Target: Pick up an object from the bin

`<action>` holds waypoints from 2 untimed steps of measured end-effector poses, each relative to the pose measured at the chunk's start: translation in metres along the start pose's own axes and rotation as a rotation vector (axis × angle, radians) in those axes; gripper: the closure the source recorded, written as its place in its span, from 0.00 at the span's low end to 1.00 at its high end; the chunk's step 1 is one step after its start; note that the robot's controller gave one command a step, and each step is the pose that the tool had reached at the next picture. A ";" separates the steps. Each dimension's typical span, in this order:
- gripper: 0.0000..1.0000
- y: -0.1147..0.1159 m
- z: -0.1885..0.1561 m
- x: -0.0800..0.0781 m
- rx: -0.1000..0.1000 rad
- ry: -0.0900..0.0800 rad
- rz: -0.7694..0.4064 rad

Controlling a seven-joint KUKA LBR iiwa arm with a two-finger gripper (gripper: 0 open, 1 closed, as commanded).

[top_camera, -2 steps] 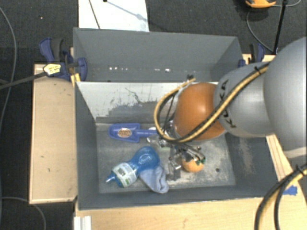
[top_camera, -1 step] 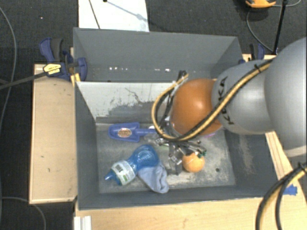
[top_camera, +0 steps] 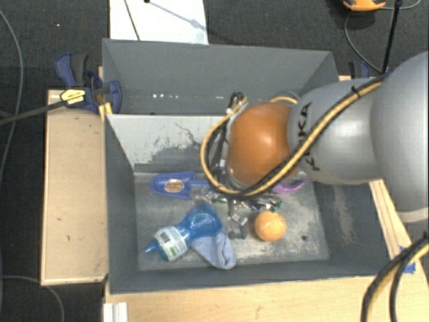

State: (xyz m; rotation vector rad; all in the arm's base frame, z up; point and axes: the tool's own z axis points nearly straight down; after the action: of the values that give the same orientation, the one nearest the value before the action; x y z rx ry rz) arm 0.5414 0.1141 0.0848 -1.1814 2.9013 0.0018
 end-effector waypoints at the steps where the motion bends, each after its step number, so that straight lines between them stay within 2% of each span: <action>1: 0.00 0.017 -0.005 -0.015 0.004 -0.004 0.178; 2: 1.00 0.035 0.012 -0.051 0.010 -0.017 -0.261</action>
Offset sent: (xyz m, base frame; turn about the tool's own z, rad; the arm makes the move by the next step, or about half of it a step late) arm 0.0073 0.0605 -0.0148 -0.2680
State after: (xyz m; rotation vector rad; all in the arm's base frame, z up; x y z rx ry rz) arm 0.5538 0.1747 0.0735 -1.5394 2.7053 -0.0047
